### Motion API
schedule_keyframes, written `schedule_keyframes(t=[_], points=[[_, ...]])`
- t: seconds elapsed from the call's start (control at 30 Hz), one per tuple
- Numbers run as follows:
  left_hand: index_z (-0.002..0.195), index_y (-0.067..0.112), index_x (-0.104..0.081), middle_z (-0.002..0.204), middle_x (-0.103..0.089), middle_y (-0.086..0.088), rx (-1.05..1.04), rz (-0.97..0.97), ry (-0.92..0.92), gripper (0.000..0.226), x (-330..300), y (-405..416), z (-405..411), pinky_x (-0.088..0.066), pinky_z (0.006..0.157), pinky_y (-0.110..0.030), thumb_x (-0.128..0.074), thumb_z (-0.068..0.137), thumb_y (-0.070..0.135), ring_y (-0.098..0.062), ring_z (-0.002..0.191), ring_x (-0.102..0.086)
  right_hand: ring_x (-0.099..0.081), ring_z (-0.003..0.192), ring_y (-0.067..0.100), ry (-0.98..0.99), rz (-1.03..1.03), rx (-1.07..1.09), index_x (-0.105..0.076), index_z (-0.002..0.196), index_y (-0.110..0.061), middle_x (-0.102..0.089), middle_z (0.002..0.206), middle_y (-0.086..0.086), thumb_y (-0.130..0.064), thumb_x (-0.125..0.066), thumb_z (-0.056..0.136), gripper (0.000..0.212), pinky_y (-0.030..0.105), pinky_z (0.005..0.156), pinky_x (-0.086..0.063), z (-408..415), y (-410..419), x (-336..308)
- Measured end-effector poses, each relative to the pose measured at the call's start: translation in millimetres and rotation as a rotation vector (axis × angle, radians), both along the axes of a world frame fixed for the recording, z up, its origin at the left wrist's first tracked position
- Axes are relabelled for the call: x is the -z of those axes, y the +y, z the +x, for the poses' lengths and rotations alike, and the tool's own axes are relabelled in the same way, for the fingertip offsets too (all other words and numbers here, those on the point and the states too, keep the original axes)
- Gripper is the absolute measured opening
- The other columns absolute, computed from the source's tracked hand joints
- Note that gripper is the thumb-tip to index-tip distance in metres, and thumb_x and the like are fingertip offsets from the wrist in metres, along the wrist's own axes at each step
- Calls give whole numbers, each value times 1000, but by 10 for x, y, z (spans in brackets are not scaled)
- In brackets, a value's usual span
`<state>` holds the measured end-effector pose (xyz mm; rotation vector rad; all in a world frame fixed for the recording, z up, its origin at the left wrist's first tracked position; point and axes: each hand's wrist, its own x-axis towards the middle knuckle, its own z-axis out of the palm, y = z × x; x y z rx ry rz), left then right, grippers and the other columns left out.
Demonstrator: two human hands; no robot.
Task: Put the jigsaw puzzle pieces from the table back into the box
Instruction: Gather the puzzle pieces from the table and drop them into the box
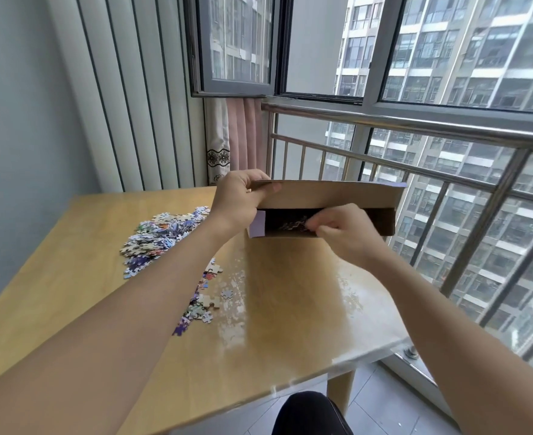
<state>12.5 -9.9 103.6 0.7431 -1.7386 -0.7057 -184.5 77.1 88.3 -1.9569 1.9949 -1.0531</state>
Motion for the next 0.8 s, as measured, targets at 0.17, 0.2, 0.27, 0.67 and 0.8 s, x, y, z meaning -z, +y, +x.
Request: schedule_keyframes(t=[0.17,0.2,0.27,0.67,0.8], points=[[82,10,-75,71,-63,8,0,-12,-2,7,23,11,-21,-41,65,-14,-74,89,12,-5,68,-51,-63,93,27,309,251,-156,-69,96,-18,-69,95,2,-29,-40,103,32,41,77,-48,44,-244,29],[83,12,-75,71,-63,10,-1,-13,-6,7,37,8,-21,-41,65,-12,-74,89,12,-2,66,-52,-60,104,28,328,317,-137,-68,107,-19,-67,107,4,-33,-37,105,34,39,83,-46,21,-294,32],[85,18,-76,73,-66,15,-3,-15,-21,8,81,9,-15,-41,67,-8,-74,89,12,5,66,-55,-52,120,26,324,387,-107,-61,133,-25,-59,133,6,-36,-35,107,38,33,98,-40,-29,-350,38],[79,23,-73,80,-69,8,-108,155,-137,17,723,-60,7,-40,65,-13,-71,90,10,-7,77,-58,-65,109,16,462,419,-230,-61,136,-17,-68,126,0,-26,-74,88,51,32,97,-52,-23,-62,244],[80,14,-75,79,-72,-2,-27,236,-289,19,1073,57,-35,-43,66,-23,-65,87,0,-12,77,-59,-64,90,17,468,497,-341,-70,112,-21,-72,104,-4,-24,-67,92,21,30,79,-52,241,47,322]])
